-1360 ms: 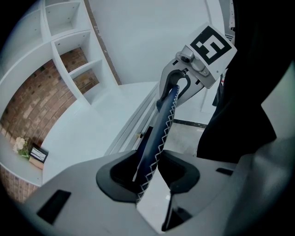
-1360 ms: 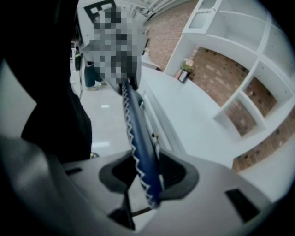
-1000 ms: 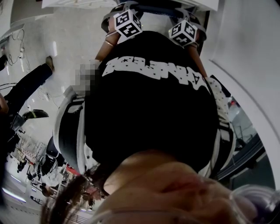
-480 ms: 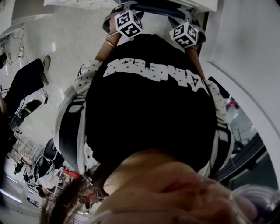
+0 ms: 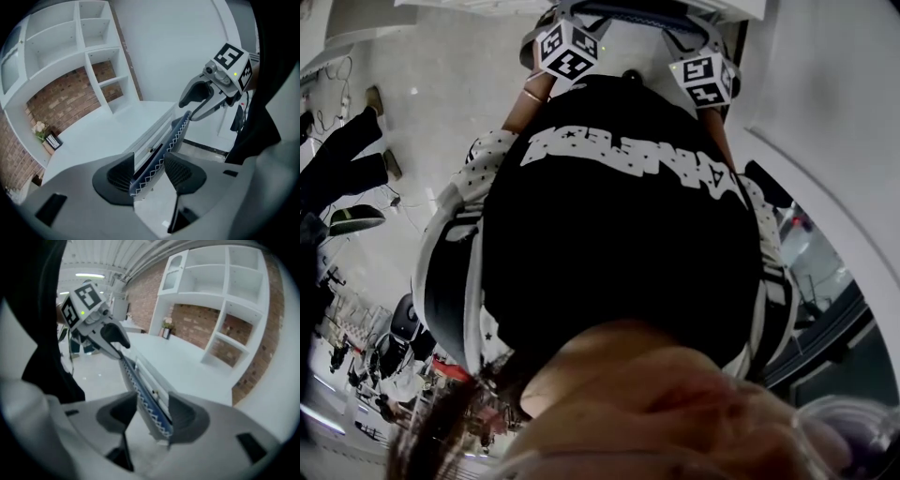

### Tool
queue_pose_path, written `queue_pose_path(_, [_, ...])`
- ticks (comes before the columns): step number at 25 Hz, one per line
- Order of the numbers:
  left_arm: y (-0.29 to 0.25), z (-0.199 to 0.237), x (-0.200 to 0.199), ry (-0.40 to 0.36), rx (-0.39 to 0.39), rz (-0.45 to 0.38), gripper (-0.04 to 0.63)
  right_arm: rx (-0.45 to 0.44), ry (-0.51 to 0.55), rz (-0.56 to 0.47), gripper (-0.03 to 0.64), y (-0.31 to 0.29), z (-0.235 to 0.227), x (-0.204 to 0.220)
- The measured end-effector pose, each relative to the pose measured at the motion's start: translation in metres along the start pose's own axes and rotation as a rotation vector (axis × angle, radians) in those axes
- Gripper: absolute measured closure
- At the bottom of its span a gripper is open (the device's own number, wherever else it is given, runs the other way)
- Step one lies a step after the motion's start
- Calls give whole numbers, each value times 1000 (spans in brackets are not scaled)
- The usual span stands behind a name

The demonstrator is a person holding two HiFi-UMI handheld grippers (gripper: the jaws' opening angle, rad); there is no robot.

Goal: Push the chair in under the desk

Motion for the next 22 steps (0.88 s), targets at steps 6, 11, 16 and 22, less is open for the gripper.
queue_pose_path(6, [16, 8, -8, 117, 4, -140, 384, 17, -155, -148, 411, 17, -9, -10])
queue_pose_path(11, [33, 7, -23, 118, -2, -259, 476, 11, -236, -277, 554, 29, -12, -21])
queue_pose_path(16, [54, 12, -41, 114, -28, -364, 560, -33, -351, -433, 578, 43, -19, -33])
queue_pose_path(22, [80, 21, -65, 102, -59, -469, 560, -46, -382, -511, 580, 63, -33, -51])
Point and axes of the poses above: the fingertips, and each gripper's own axes: y backward along the fingers, z to its left, x out of its underside, the point moved 8 cm from there along y, backward along the fingers
